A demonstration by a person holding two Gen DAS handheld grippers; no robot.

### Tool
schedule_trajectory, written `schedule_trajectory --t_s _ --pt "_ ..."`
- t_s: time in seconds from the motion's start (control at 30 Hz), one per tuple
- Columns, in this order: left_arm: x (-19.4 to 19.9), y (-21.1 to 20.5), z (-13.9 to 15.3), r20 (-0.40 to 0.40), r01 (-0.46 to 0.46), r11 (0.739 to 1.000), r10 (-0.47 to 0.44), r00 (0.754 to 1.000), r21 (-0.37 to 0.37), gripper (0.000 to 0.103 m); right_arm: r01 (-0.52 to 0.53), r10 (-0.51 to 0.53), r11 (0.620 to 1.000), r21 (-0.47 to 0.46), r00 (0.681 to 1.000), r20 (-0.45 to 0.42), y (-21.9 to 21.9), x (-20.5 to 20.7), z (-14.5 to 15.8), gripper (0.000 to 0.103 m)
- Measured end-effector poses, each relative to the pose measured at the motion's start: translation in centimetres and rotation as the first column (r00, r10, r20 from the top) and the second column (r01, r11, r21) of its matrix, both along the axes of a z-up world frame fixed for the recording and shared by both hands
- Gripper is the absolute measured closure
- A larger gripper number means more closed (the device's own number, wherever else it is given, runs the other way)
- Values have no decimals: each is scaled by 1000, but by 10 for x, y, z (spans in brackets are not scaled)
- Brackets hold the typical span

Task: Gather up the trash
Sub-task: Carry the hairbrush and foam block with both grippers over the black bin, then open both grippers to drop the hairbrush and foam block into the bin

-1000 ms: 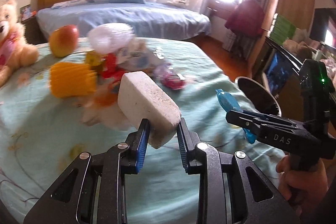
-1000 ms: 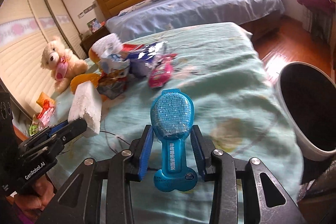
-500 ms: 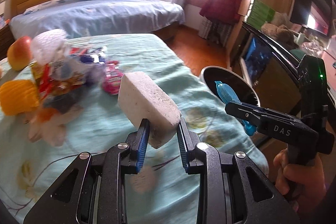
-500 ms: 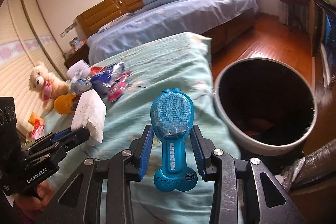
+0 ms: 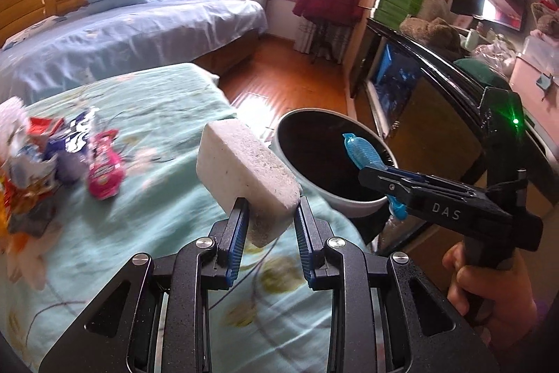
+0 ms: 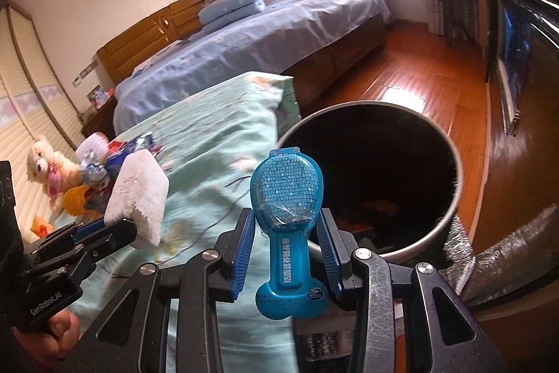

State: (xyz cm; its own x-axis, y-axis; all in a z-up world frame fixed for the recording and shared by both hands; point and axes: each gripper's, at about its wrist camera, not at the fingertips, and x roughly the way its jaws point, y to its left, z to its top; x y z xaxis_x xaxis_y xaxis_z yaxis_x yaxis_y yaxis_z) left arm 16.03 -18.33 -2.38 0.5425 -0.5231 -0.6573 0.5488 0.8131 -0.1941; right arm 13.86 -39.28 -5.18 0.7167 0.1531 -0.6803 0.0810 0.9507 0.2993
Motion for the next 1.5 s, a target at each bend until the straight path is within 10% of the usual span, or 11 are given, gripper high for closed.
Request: schedule_trajectory --t_s 1.17,1.5 --pt "46 -96 -14 -84 162 986 -159 984 29 77 76 -75 997 9 995 -69 -75 45 -19 65" --pt "53 -95 -16 -109 165 986 -162 981 20 56 88 -85 996 24 993 -79 -81 51 -21 61"
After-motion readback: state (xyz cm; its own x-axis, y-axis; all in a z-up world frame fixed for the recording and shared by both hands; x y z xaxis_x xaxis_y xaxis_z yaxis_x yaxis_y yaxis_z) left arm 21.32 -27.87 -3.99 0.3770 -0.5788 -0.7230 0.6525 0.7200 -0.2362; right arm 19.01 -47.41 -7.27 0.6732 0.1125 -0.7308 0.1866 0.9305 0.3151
